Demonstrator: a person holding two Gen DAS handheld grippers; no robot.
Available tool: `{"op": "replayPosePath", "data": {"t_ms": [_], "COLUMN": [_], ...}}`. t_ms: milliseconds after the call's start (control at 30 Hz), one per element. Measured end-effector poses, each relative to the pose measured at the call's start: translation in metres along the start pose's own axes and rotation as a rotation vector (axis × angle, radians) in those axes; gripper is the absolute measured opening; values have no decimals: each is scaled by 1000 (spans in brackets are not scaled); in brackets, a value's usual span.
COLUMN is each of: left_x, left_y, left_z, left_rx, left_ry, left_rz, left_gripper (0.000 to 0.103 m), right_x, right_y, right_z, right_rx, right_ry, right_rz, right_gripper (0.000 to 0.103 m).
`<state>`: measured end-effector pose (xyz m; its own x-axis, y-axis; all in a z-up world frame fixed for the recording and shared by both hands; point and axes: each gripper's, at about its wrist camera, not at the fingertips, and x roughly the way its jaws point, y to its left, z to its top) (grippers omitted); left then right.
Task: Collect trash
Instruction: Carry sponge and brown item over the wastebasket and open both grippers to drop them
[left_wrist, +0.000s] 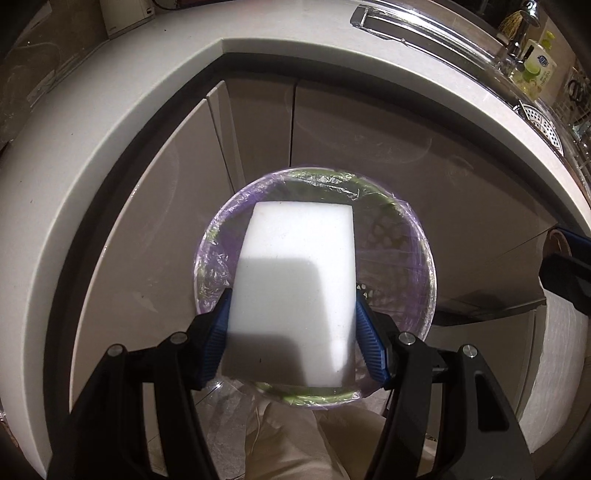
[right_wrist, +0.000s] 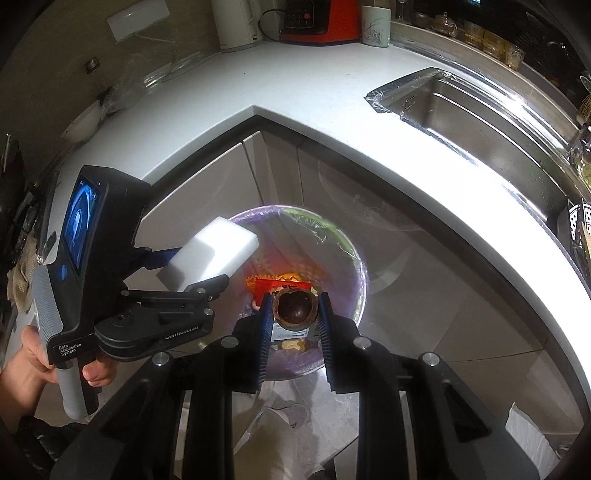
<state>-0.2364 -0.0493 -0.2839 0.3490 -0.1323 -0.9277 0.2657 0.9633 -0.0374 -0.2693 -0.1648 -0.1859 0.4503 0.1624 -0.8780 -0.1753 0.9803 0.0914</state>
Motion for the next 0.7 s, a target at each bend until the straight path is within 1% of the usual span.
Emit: {"op": "replayPosePath", "data": {"t_ms": [400,467,500,533,600,700], "left_x": [1,2,2,1,-3,-4], "left_y": [-5,-6,-6,-7,-10,-14], "left_z": [3,4,4,5,5,6], "left_rx": [22,20,17,15,24,43], "left_ry": [6,12,13,7,-18,-16], "left_rz": [2,-4,-10,-16,-8,-2], "left_gripper": [61,67,79,86,87,88], "right_x": [-1,-1,0,0,1,1], "right_y": [-1,0,-1,0,0,-1], "right_z": [2,2,2,3,3,3], "right_rx": [2,3,3,4,4,3], "right_ry": [-6,-5,-4,-3,-2,0], "right_rz": [3,5,6,7,7,10], "right_gripper": [25,25,25,25,25,25]}}
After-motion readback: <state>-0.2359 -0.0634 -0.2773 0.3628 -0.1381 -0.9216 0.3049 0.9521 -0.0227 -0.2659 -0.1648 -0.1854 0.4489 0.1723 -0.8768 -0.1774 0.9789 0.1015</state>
